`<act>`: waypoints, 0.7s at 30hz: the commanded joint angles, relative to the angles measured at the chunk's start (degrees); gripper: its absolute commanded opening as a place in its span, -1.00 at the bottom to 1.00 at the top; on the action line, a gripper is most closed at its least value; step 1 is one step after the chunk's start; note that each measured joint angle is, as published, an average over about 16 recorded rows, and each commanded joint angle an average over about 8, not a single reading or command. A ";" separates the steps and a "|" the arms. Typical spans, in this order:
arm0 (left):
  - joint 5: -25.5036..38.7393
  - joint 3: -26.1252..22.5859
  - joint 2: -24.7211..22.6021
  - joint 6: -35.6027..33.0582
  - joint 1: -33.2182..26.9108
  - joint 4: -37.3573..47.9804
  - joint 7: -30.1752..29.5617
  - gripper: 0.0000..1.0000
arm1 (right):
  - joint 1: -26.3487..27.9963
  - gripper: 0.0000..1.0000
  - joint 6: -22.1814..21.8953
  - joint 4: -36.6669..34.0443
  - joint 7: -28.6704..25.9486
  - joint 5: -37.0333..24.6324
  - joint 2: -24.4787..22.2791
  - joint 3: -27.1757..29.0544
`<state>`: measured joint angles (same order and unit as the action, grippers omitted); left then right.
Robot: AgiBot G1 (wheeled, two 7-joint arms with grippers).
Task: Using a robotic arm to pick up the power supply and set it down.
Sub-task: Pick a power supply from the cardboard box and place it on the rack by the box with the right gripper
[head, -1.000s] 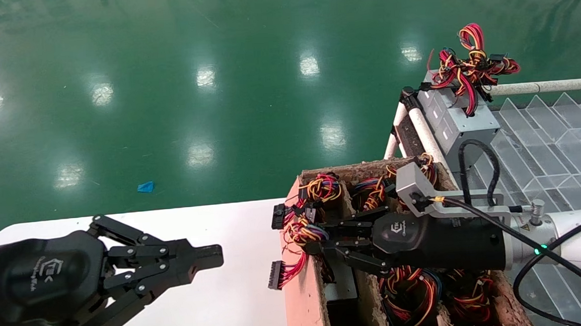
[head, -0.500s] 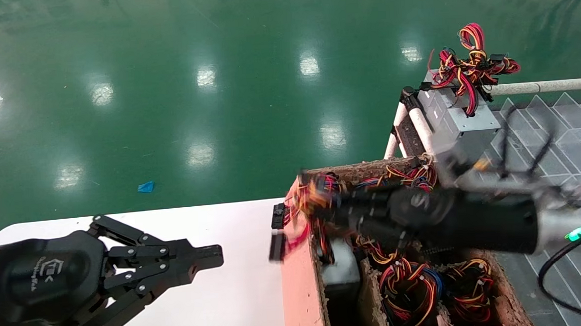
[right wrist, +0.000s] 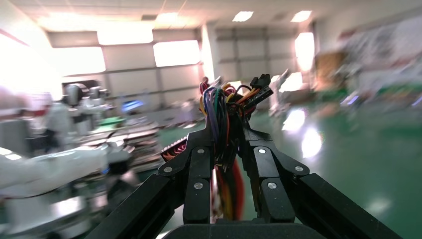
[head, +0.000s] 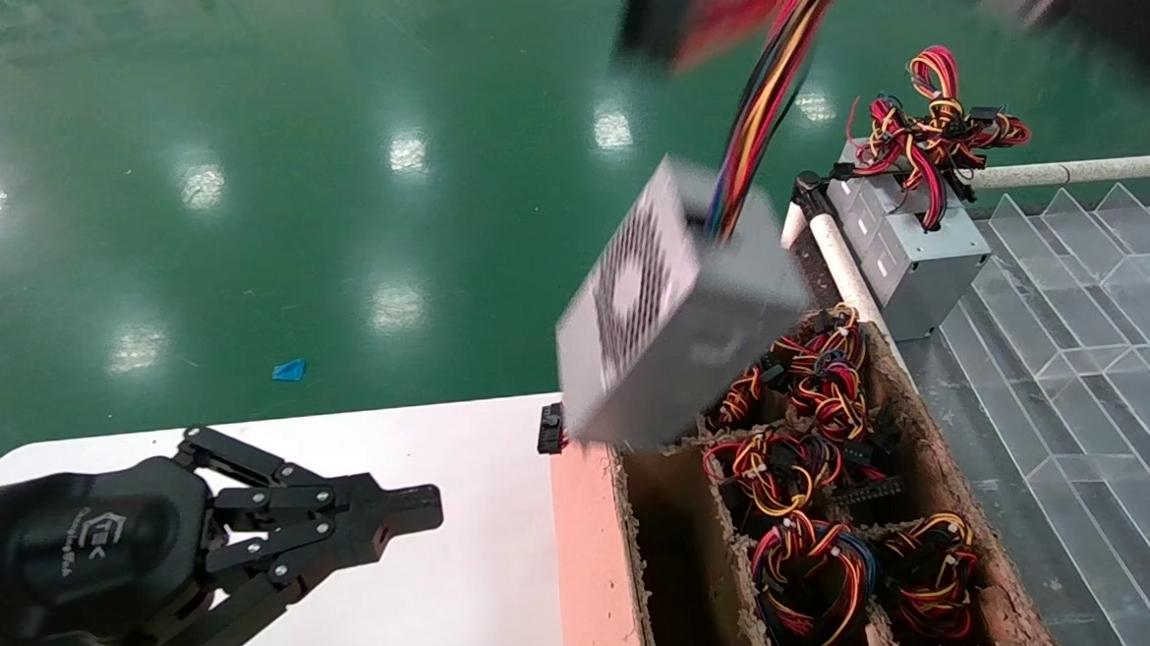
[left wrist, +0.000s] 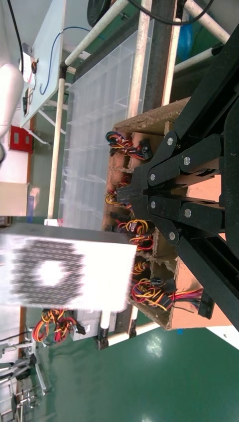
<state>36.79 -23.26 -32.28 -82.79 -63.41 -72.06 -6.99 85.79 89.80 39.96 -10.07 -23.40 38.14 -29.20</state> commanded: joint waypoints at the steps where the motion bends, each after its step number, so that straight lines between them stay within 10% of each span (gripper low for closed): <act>1: 0.00 0.00 0.00 0.00 0.00 0.00 0.00 -1.00 | 1.08 -1.00 -0.51 -0.30 1.22 1.51 -1.23 0.99; 21: 0.00 0.00 0.00 0.00 0.00 0.00 0.00 -1.00 | -13.82 -1.00 -14.20 -2.86 9.27 6.50 -18.97 6.78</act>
<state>36.79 -23.26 -32.28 -82.79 -63.41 -72.06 -6.98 72.22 75.41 37.22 -0.74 -16.84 20.08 -22.48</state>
